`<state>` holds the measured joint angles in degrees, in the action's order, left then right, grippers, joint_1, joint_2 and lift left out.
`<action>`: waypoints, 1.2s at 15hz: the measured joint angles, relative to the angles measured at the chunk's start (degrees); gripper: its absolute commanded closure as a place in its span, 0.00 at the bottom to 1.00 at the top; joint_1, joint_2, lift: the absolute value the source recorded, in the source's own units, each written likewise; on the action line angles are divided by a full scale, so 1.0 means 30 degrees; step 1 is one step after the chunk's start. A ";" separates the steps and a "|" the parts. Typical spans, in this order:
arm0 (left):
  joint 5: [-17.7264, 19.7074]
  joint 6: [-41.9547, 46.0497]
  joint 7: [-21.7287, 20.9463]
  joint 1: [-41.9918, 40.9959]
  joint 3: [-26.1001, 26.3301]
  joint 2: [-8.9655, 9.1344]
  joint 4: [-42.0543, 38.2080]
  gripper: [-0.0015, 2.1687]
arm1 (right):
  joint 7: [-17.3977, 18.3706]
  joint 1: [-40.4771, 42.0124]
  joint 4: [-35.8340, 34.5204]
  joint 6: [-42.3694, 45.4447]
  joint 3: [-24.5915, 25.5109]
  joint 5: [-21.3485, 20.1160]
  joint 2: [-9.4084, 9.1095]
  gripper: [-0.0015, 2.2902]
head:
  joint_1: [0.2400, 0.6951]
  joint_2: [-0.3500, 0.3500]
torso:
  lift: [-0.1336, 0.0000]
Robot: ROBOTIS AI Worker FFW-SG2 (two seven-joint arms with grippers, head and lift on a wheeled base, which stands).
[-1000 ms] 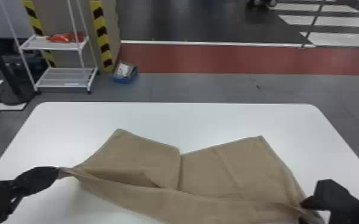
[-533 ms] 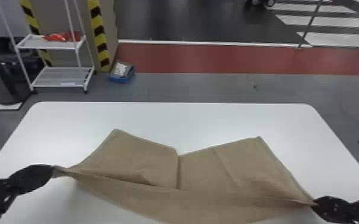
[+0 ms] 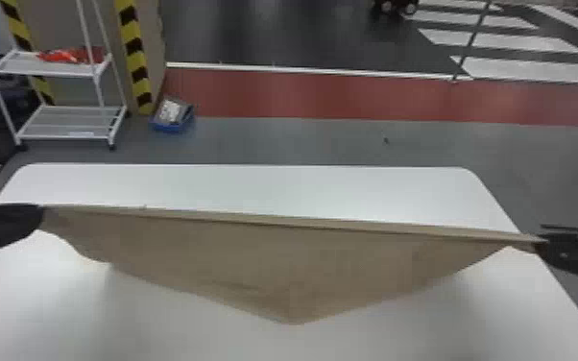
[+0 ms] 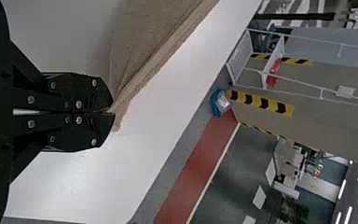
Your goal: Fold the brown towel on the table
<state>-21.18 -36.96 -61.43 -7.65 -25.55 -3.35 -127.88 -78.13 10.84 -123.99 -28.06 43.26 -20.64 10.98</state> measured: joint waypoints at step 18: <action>-0.0196 -0.0402 0.2638 0.9166 0.4327 0.1059 0.5561 0.62 | 0.3348 -0.7777 0.1719 -0.8816 -0.3348 -0.1016 0.1613 0.98 | 0.49 0.19 | 0.16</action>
<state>-21.77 -38.17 -53.51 19.85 -12.57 -0.18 -111.20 -68.09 -12.49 -118.83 -54.51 33.22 -23.68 15.82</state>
